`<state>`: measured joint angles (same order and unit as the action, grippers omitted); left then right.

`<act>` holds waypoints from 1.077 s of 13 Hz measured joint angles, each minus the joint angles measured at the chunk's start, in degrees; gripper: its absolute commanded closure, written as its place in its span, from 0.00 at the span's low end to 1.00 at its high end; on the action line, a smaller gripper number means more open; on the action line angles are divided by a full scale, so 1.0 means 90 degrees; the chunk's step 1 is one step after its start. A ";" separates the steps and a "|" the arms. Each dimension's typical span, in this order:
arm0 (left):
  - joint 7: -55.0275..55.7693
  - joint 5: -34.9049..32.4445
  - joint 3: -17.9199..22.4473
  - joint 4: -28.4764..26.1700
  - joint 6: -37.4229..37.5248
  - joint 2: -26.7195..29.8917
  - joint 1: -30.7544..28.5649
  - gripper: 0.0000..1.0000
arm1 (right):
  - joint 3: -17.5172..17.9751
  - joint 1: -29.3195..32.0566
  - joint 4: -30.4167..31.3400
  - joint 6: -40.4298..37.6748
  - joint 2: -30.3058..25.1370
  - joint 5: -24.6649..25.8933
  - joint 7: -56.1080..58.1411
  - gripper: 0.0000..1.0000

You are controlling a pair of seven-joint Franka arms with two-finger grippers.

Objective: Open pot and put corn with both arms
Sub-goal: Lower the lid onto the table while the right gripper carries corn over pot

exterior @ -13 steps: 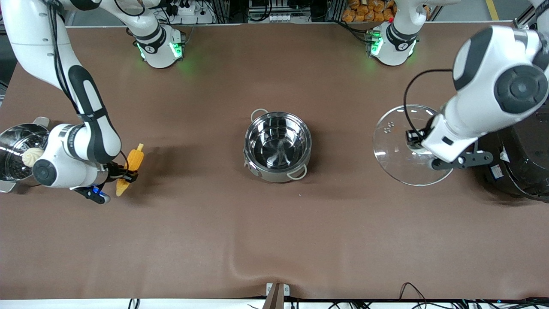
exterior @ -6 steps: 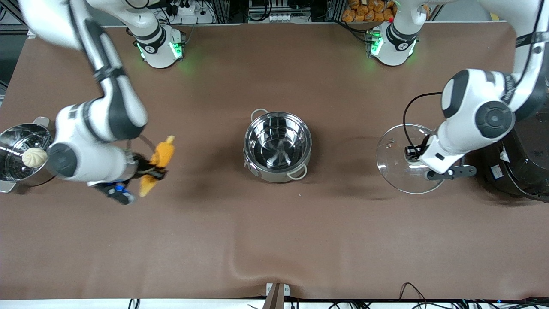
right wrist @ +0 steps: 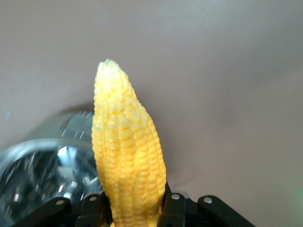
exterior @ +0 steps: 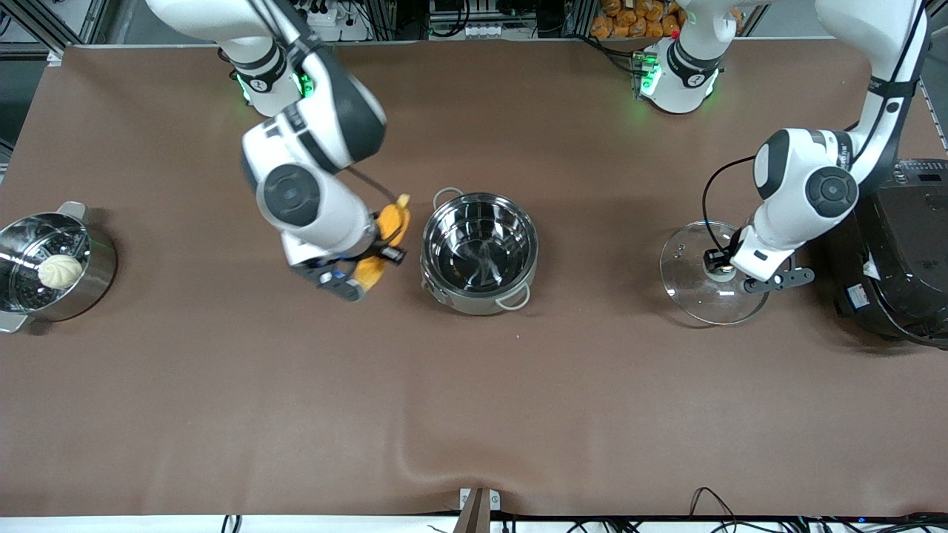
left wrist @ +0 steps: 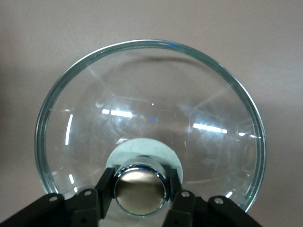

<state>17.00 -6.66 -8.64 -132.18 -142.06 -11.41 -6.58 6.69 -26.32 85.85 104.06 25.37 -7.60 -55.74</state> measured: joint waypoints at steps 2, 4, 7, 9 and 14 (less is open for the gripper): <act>-0.0002 -0.0002 -0.0002 -0.0310 -0.0327 -0.0015 -0.0141 1.00 | 0.0359 -0.0006 -0.0013 0.0272 0.0039 0.0000 0.0002 0.80; -0.0004 -0.0003 -0.0002 -0.0377 -0.0352 -0.0054 -0.0198 0.59 | 0.0607 -0.0093 -0.0013 0.0734 0.0192 0.0002 0.0007 0.78; -0.0004 -0.0003 -0.0006 -0.0376 -0.0386 -0.0118 -0.0210 0.00 | 0.0660 -0.0544 -0.0009 0.1406 0.0665 0.0040 0.0145 0.78; -0.0004 -0.0003 -0.0018 -0.0316 -0.0419 -0.0115 -0.0210 0.00 | 0.0661 -0.0718 -0.0015 0.1569 0.0918 0.0076 0.0403 0.75; -0.0362 -0.0004 -0.0030 0.0188 -0.0397 0.0236 -0.0211 0.00 | 0.0646 -0.0731 -0.0024 0.1897 0.1155 0.0097 0.0774 0.13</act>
<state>13.74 -6.70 -8.91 -130.49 -145.63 -9.28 -8.48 12.50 -32.90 85.64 121.14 35.77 -6.73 -48.78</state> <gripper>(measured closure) 0.000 0.630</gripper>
